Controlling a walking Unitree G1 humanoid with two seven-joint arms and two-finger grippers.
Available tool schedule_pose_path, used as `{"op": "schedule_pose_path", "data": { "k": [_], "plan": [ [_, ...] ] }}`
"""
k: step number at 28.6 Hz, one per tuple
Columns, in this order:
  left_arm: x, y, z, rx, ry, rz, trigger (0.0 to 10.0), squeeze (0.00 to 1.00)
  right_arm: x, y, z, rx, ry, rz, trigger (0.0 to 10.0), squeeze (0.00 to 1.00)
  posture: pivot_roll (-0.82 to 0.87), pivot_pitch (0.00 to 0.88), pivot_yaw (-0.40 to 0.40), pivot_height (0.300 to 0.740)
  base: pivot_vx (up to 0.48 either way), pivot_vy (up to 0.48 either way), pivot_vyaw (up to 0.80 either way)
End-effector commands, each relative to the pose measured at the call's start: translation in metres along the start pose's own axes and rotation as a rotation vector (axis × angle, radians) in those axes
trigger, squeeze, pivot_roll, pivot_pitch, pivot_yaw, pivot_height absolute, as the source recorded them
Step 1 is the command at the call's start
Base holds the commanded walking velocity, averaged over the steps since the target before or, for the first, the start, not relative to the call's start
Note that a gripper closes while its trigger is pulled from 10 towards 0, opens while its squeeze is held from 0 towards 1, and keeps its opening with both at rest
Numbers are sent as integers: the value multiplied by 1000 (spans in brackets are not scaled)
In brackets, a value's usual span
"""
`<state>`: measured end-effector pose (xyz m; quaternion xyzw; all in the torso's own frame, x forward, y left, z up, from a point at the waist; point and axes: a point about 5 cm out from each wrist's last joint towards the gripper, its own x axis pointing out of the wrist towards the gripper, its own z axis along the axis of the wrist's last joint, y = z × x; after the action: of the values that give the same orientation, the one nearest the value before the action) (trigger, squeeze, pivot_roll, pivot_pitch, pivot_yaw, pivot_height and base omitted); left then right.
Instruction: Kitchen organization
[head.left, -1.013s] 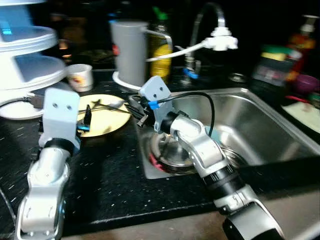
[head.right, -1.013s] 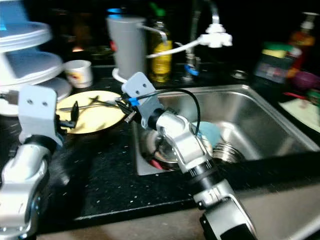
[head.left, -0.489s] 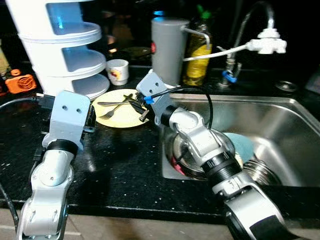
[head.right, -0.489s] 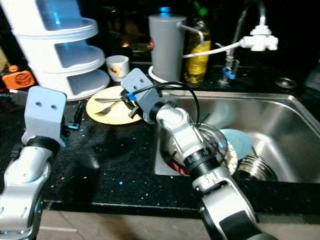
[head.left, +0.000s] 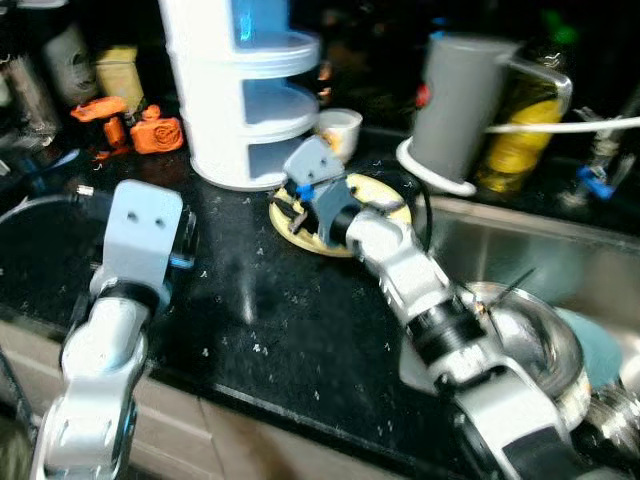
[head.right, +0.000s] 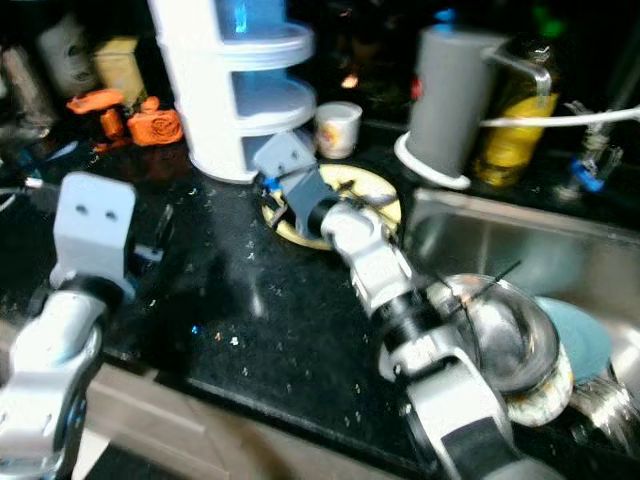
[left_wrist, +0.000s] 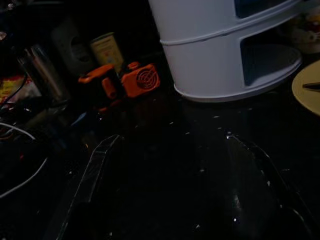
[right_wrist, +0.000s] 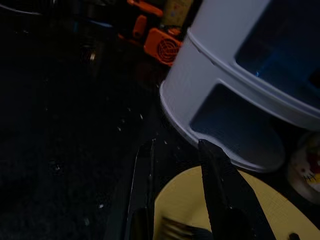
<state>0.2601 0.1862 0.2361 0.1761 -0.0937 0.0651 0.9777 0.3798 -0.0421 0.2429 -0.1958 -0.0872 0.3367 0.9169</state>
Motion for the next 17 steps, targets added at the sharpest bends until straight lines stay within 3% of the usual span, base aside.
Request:
{"op": "schedule_pose_path", "data": {
  "k": [1,6,11,17],
  "plan": [
    [1,-6,-1,-22,1,-32,10000,0,-3,-15,-7,-9,47,-84,10000,0,123,0,-58,740,0,0,0],
    [2,-10,0,-27,-4,-59,10000,0,-4,-26,-13,-54,116,-156,10000,0,122,0,-58,740,0,0,0],
    [3,-20,6,-32,-54,-139,10000,0,-12,-48,-27,-100,274,-243,10000,0,117,0,-63,740,0,0,0],
    [3,-21,5,-36,-55,-148,10000,0,-28,-61,-37,-88,357,-172,10000,0,114,0,-64,740,0,0,0]
  ]
}}
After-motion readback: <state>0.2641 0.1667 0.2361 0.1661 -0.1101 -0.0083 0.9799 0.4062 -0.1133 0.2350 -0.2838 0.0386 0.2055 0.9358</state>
